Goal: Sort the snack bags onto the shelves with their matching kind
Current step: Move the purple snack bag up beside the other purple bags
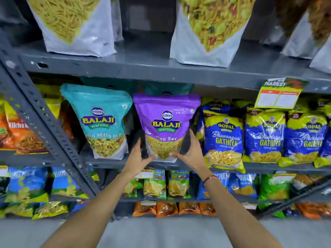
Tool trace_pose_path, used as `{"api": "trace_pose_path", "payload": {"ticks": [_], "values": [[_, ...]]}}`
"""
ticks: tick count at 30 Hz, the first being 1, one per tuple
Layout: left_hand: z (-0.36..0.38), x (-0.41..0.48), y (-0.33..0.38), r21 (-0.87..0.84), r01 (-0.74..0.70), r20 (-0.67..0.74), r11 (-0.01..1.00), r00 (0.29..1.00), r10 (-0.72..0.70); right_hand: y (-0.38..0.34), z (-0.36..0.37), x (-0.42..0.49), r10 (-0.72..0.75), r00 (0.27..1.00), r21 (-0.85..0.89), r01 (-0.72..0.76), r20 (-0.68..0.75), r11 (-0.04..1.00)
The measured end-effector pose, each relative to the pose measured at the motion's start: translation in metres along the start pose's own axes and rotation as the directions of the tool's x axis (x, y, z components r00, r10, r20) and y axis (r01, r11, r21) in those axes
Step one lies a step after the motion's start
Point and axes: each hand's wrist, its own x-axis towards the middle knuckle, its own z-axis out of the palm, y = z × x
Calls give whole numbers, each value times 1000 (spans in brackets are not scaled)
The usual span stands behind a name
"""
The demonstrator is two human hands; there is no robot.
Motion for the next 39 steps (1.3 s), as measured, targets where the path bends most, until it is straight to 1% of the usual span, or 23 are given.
{"api": "trace_pose_path", "payload": {"ticks": [2, 5, 7, 12, 21, 24, 27, 30, 34, 36, 39], "values": [[0, 9, -1, -17, 3, 45, 1000, 999, -2, 2, 5, 7, -12, 998, 87, 7, 67, 996], [-1, 19, 5, 39, 59, 103, 998, 993, -63, 2, 10, 15, 76, 978, 155, -107, 194, 982], [2, 22, 9, 79, 58, 101, 995, 993, -66, 5, 15, 18, 116, 972, 175, -153, 204, 973], [7, 19, 11, 116, 9, 40, 993, 999, -14, 11, 18, 16, 128, 982, 200, -154, 138, 967], [13, -13, 29, 156, -58, 68, 986, 997, 48, 11, -1, -26, 60, 998, 255, -60, 8, 965], [12, -25, 46, 148, -118, 68, 982, 992, 109, 4, -17, -41, 32, 999, 290, -20, -37, 957], [6, -37, 69, 150, -212, 71, 966, 976, 204, -8, -40, -56, 9, 996, 344, 24, -92, 939], [-5, -47, 101, 207, -300, 79, 931, 954, 289, -27, -70, -72, -1, 986, 398, 67, -164, 915], [-19, -59, 159, 270, -439, 70, 857, 896, 438, -57, -116, -86, -42, 951, 451, 183, -306, 873], [-25, -63, 191, 238, -508, 66, 828, 859, 508, -72, -142, -90, -92, 921, 449, 270, -379, 852], [-30, -68, 237, 144, -603, 83, 785, 798, 597, -93, -180, -95, -145, 869, 461, 384, -472, 800]]}}
